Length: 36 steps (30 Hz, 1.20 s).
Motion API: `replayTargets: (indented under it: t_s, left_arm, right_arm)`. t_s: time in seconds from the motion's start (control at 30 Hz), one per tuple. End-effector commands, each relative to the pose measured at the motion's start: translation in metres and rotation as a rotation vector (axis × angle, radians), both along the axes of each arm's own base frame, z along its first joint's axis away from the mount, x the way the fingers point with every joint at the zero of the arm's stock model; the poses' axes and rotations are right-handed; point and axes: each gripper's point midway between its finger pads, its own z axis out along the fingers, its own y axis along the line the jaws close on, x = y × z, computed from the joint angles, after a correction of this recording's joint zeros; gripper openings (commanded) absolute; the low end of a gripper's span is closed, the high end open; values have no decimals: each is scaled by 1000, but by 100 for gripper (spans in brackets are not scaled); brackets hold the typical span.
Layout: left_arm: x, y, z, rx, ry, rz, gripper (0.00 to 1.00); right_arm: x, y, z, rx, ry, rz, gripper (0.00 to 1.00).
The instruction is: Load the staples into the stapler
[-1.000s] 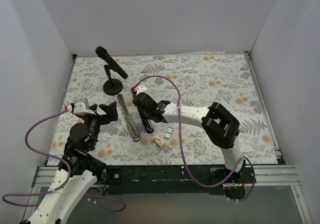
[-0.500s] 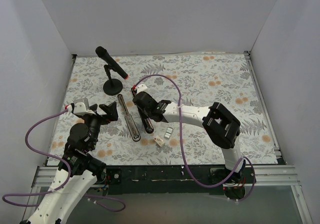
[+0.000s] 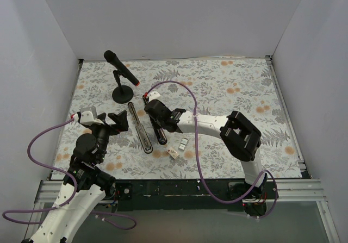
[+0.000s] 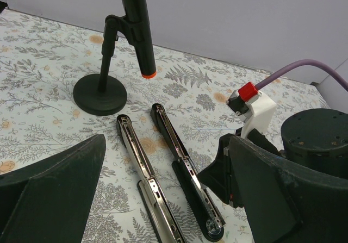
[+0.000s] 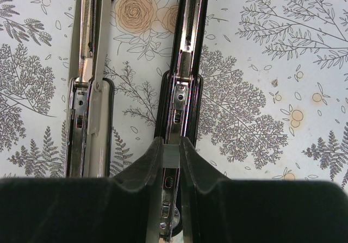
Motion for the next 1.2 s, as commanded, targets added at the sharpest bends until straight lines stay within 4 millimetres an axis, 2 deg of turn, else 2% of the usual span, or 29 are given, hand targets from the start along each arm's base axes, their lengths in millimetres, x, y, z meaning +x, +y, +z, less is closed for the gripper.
replayTargets:
  t_s: [0.0,0.27,0.6,1.17]
  left_arm:
    - [2,1,-2,9,2,4,98]
    - [3,0,-4,13,8,4,98]
    - [2,1,-2,10,2,4,98]
    - [2,1,-2,8,1,4,98]
  right_arm:
    - [5,7,4,19,-17,-21,17]
    - [5,5,-2,5,-12,-27,17]
    - [5,4,5,18,-22,-30,17]
    - [2,2,-16,-29,28,-36,17]
